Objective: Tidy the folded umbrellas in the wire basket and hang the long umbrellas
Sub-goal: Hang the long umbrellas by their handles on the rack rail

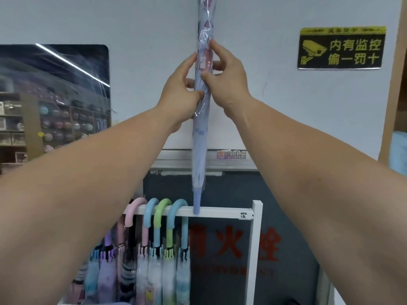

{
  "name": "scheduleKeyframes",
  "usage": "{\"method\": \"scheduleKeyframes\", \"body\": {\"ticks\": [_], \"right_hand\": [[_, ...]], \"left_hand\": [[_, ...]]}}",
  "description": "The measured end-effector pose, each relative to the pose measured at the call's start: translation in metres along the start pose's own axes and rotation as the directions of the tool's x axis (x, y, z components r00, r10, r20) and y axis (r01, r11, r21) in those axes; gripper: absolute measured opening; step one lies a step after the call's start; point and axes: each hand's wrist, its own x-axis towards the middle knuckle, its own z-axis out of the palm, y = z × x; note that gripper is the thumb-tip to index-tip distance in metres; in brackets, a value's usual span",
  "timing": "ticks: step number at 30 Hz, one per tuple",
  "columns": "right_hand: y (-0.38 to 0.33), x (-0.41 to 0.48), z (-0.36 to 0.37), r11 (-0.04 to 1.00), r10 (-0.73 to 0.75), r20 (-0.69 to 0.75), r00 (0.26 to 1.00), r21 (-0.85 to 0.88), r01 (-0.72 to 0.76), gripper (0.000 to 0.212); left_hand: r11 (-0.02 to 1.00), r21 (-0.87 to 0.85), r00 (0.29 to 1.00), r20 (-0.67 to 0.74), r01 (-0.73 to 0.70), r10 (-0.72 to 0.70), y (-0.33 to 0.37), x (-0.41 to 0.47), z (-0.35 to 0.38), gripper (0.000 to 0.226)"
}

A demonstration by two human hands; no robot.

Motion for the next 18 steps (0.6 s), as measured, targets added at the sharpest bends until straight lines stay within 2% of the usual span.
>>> {"method": "scheduleKeyframes", "body": {"ticks": [12, 18], "right_hand": [[0.01, 0.015, 0.003, 0.998, -0.02, -0.013, 1.0, -0.053, 0.02, 0.064], [0.025, -0.002, 0.004, 0.999, 0.02, 0.004, 1.0, -0.048, -0.02, 0.065]], "left_hand": [[0.999, -0.041, 1.0, -0.011, -0.007, 0.007, -0.006, 0.013, 0.004, 0.074], [0.999, -0.037, 1.0, -0.006, 0.01, -0.011, -0.024, 0.004, 0.01, 0.071]]}}
